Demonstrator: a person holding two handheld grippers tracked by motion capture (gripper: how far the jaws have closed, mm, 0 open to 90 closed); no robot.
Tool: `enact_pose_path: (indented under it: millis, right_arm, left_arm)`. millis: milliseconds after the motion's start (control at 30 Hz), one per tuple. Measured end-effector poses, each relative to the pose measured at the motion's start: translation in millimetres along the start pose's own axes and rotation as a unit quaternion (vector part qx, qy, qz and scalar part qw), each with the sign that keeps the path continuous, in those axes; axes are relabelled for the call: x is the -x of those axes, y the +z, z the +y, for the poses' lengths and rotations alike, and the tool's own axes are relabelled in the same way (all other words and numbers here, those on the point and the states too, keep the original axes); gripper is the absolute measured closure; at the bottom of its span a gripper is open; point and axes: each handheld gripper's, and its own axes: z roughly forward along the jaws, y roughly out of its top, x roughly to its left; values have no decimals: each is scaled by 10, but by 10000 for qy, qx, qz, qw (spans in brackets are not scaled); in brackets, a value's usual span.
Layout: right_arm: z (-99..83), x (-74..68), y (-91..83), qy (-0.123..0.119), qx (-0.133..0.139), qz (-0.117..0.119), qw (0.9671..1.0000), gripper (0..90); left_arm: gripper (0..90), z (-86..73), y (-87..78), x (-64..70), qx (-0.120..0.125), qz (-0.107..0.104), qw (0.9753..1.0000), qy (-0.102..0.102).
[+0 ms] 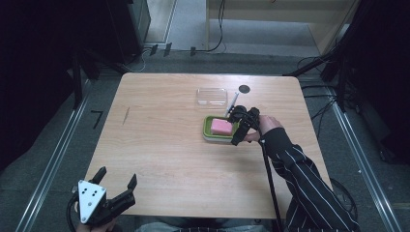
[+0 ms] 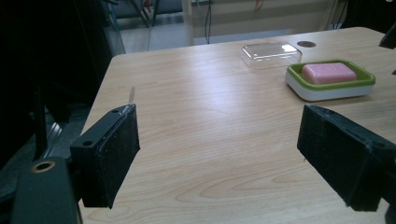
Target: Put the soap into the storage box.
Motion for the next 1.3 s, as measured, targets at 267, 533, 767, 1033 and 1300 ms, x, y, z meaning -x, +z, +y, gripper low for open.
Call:
enact_pose_path:
  millis: [267, 533, 767, 1033, 1300]
  right_arm:
    - [-181, -16, -80, 182, 21, -42, 9998, 24]
    - [-358, -57, -83, 338, -115, -60, 9993, 22]
    - [-515, -93, -68, 507, -210, -64, 9985, 22]
    - [-701, -136, -37, 643, -356, -105, 9972, 21]
    - [-868, -145, -35, 817, -381, -96, 9959, 20]
  left_arm:
    - [134, 22, 56, 27, -6, -96, 9999, 34]
    - [133, 28, 77, 35, 13, -131, 9999, 31]
    - [133, 35, 92, 44, 18, -166, 9998, 56]
    - [133, 46, 110, 54, 3, -213, 9997, 94]
    - [133, 57, 158, 71, 2, -264, 9996, 100]
